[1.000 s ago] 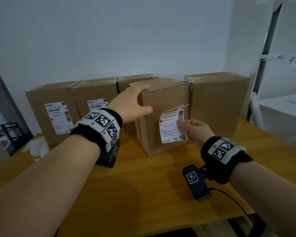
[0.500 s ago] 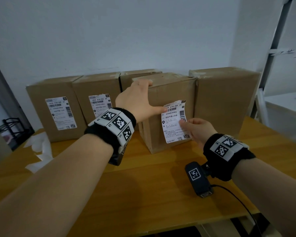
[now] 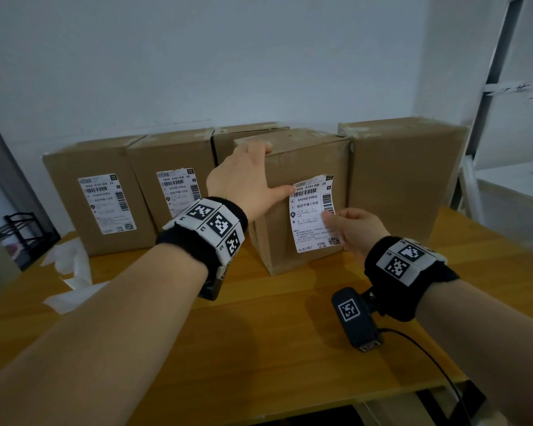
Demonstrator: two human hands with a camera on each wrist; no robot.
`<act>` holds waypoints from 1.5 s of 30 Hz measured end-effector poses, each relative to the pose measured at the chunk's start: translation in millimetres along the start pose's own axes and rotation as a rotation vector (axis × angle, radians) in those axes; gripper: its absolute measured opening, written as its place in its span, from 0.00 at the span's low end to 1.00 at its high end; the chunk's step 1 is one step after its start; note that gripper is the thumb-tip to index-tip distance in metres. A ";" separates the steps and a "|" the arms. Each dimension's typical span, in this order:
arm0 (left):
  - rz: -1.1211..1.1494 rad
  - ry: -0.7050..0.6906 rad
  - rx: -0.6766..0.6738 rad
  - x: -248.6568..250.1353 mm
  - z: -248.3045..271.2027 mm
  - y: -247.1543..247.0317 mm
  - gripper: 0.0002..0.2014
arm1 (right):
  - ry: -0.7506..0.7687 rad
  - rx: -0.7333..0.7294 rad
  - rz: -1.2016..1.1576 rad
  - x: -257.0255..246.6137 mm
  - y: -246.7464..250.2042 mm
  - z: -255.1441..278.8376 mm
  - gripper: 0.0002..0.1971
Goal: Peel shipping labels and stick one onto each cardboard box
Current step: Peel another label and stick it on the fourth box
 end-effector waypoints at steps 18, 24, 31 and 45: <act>-0.028 0.016 0.063 0.8 -3.1 -5.7 0.32 | -0.009 0.024 0.015 -0.2 -5.8 -6.4 0.08; -0.031 0.021 0.091 0.8 -2.5 -11.4 0.30 | -0.008 0.034 0.004 0.4 -7.2 -8.2 0.07; -0.042 0.024 0.089 0.4 -4.3 -12.2 0.30 | -0.016 0.043 0.014 4.8 -8.1 -13.4 0.08; -0.062 0.000 0.086 0.6 -6.1 -9.5 0.29 | 0.088 0.128 0.197 11.0 -8.4 -28.8 0.16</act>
Point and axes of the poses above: each hand's wrist, its own z-axis away from the middle knuckle, its own y-axis out of the back of the hand, x = y × z, the point moved 2 cm from there along -z, towards the middle knuckle, and after that the axes turned 1 degree about x, right-handed, at the moved point
